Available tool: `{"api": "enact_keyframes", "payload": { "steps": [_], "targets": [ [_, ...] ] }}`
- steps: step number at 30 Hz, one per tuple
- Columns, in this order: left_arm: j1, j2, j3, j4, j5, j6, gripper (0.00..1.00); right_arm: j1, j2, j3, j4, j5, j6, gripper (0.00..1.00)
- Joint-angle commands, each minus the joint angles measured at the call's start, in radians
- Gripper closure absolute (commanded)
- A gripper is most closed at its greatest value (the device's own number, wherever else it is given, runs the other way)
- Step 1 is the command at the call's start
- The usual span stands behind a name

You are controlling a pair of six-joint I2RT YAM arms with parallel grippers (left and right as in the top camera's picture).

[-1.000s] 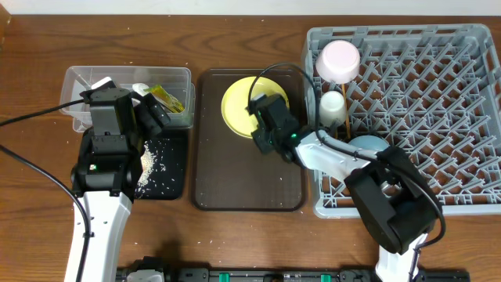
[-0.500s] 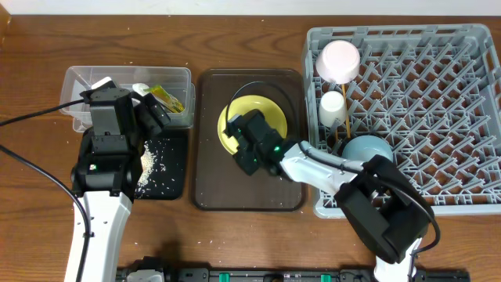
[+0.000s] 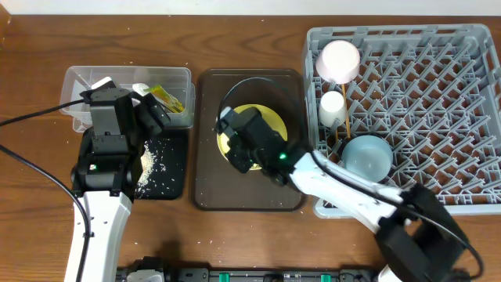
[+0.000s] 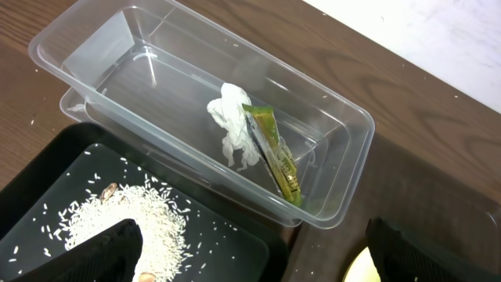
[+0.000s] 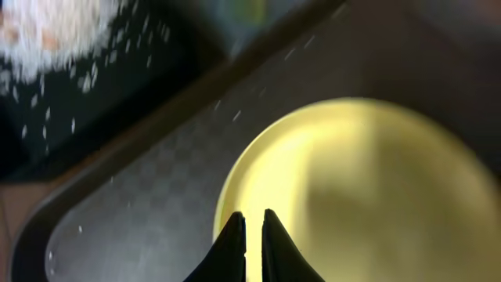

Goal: Sort waste into correct bins and load items into the dishwasher rack

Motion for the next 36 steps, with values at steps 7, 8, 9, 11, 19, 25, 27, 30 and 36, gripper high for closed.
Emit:
{"api": "enact_keyframes", "payload": {
  "steps": [7, 8, 9, 11, 19, 25, 27, 30, 36],
  "targets": [
    [0.003, 0.000, 0.013, -0.001, -0.009, 0.013, 0.06, -0.058, -0.023, 0.007, 0.019, 0.149, -0.032, 0.91],
    [0.003, 0.000, 0.013, -0.001, -0.009, 0.013, 0.05, -0.063, -0.019, 0.007, 0.014, 0.140, -0.025, 0.91],
    [0.003, 0.000, 0.013, -0.001, -0.009, 0.013, 0.06, -0.068, -0.011, 0.007, 0.008, 0.113, -0.018, 0.91],
    [0.003, 0.000, 0.013, -0.001, -0.009, 0.013, 0.06, -0.069, 0.002, 0.006, 0.002, 0.067, -0.018, 0.91],
    [0.003, 0.000, 0.013, -0.001, -0.009, 0.013, 0.05, -0.042, 0.105, 0.006, -0.026, 0.023, 0.058, 0.92],
    [0.003, 0.000, 0.013, -0.001, -0.009, 0.013, 0.06, -0.013, 0.175, 0.006, -0.033, -0.145, 0.091, 0.94],
    [0.003, 0.000, 0.013, -0.001, -0.009, 0.013, 0.06, 0.000, 0.177, 0.006, -0.036, -0.186, 0.094, 0.94],
    [0.003, 0.000, 0.013, -0.001, -0.009, 0.013, 0.06, 0.018, 0.177, 0.007, -0.034, -0.260, 0.108, 0.94],
    [0.003, 0.000, 0.013, -0.001, -0.009, 0.013, 0.06, 0.037, 0.177, 0.007, -0.032, -0.341, 0.121, 0.94]
  ]
}}
